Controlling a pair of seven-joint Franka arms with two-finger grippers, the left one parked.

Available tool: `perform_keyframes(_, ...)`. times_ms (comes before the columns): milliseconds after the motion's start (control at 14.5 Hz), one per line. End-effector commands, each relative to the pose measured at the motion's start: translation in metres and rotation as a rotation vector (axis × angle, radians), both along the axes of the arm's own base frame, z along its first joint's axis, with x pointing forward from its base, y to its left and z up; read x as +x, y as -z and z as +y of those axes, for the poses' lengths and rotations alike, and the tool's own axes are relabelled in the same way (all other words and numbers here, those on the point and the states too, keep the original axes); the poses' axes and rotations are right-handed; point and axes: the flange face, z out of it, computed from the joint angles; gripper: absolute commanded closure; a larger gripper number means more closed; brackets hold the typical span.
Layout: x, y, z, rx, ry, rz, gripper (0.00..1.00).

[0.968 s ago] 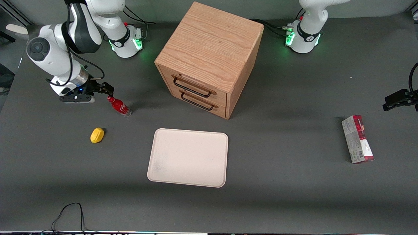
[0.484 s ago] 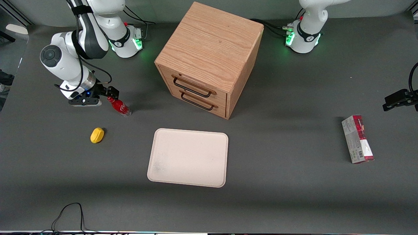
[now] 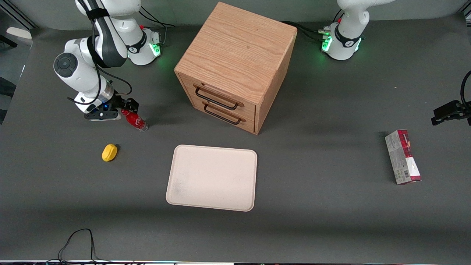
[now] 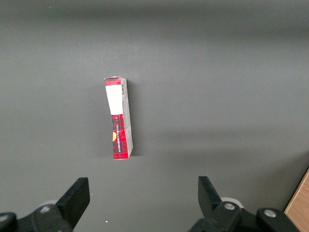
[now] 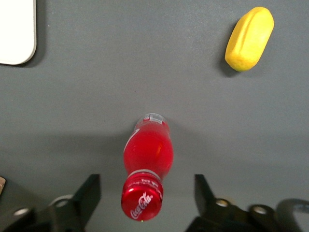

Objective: Place coke bottle on tray
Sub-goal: 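Close the right gripper on the bottle's cap end and lift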

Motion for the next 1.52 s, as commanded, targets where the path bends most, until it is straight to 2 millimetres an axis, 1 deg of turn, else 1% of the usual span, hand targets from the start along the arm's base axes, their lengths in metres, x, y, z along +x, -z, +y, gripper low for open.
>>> perform_keyframes(0, 0.0, 0.001, 0.0, 0.003, -0.009, -0.01, 0.96)
perform_keyframes(69, 0.0, 0.0, 0.0, 0.003, -0.01, -0.01, 1.0)
perform_keyframes(553, 0.0, 0.001, -0.001, 0.003, -0.007, -0.004, 1.0)
perform_keyframes(622, 0.003, -0.003, -0.001, 0.004, -0.001, -0.015, 1.0)
perform_keyframes(691, 0.01, -0.012, -0.004, 0.006, 0.009, -0.035, 1.0)
perform_keyframes(760, 0.022, -0.026, -0.003, 0.009, 0.011, -0.065, 1.0)
perform_keyframes(829, 0.034, -0.04, -0.002, 0.01, 0.012, -0.059, 1.0)
perform_keyframes(968, 0.066, -0.078, 0.0, 0.006, 0.014, 0.017, 1.0)
perform_keyframes(1037, 0.086, -0.104, 0.001, 0.005, 0.015, 0.051, 1.0)
perform_keyframes(1106, 0.112, -0.132, 0.002, 0.004, 0.016, 0.086, 1.0)
perform_keyframes(1175, 0.134, -0.155, 0.003, 0.004, 0.018, 0.119, 1.0)
perform_keyframes(1244, 0.154, -0.173, 0.002, 0.005, 0.029, 0.143, 1.0)
perform_keyframes(1313, 0.17, -0.19, 0.001, 0.005, 0.046, 0.156, 1.0)
perform_keyframes(1382, 0.18, -0.208, -0.002, 0.005, 0.066, 0.16, 1.0)
perform_keyframes(1452, 0.185, -0.226, -0.003, 0.007, 0.069, 0.161, 1.0)
